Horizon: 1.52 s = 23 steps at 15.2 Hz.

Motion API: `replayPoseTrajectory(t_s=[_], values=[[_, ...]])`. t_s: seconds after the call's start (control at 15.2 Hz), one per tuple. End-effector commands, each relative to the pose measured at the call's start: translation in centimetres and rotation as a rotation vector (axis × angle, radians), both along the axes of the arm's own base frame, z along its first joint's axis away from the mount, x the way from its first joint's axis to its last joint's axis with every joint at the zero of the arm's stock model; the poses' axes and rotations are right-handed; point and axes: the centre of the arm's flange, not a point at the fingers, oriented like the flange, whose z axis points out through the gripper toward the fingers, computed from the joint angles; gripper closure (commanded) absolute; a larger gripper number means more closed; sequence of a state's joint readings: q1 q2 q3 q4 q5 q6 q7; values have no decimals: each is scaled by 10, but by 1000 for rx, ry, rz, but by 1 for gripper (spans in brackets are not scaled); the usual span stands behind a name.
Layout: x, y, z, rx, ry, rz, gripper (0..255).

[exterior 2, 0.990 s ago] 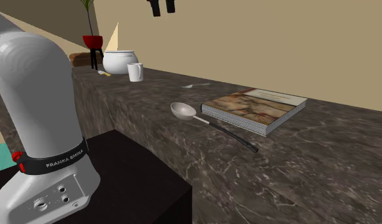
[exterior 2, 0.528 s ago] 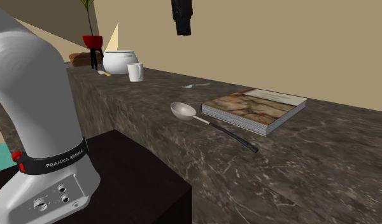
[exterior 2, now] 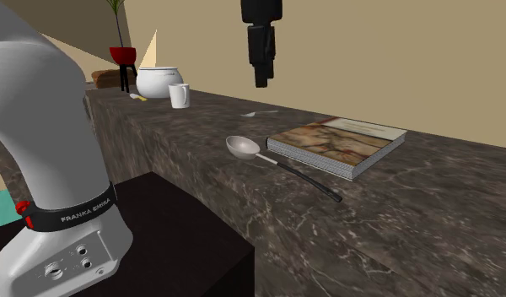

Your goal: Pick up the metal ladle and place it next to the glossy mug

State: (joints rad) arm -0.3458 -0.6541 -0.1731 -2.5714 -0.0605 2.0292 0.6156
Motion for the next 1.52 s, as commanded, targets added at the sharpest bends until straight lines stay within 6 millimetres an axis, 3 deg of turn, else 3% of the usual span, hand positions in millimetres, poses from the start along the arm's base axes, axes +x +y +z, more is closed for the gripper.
replayPoseTrajectory(t_s=[0.0, 0.59, 1.06, 1.45], values=[[-7, -16, -19, 16, 0, -117, 0], [-63, -71, -104, 86, 5, -608, 0], [-59, -71, -141, 86, 5, -608, 0], [-59, -71, -144, 86, 5, -608, 0]])
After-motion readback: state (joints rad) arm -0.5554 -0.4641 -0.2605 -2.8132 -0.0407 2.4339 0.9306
